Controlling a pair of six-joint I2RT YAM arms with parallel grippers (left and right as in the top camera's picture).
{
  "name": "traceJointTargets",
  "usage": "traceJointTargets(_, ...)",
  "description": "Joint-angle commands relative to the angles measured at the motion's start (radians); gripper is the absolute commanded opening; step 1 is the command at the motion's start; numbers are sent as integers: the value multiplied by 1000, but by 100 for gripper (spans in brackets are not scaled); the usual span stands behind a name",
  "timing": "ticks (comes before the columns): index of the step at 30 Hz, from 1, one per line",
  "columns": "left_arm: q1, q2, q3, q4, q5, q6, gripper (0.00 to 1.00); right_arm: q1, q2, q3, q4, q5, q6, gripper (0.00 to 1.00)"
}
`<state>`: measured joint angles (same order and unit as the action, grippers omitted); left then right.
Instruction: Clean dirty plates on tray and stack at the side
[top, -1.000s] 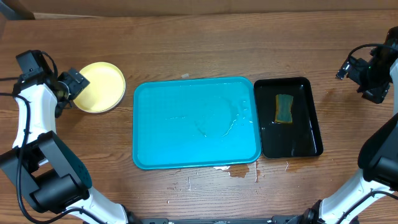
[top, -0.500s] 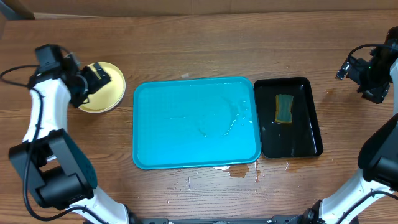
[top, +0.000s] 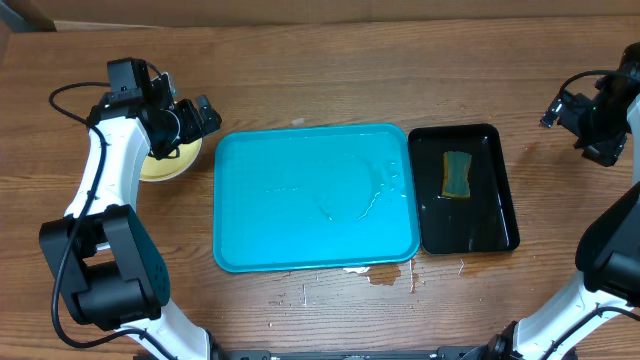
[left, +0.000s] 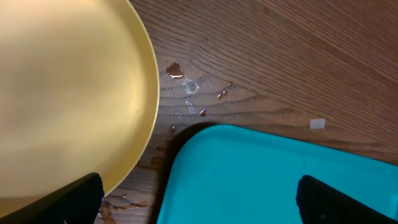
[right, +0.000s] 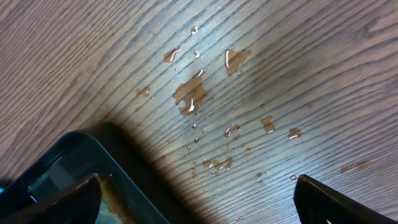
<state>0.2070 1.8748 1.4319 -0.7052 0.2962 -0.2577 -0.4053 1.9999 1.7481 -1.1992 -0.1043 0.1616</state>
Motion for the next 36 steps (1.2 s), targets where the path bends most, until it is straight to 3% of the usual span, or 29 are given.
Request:
traceJointTargets(1,-5,14,-4,3,8,18,100,-2,-25,13,2,-5,6,100)
traceJointTargets(23,-5,14,-4,3,8,18,100,10,-31,12,2,-5,6,100)
traceJointTargets(36,-5,14,-4,3,8,18,100,26,-359,12,2,-5,6,100)
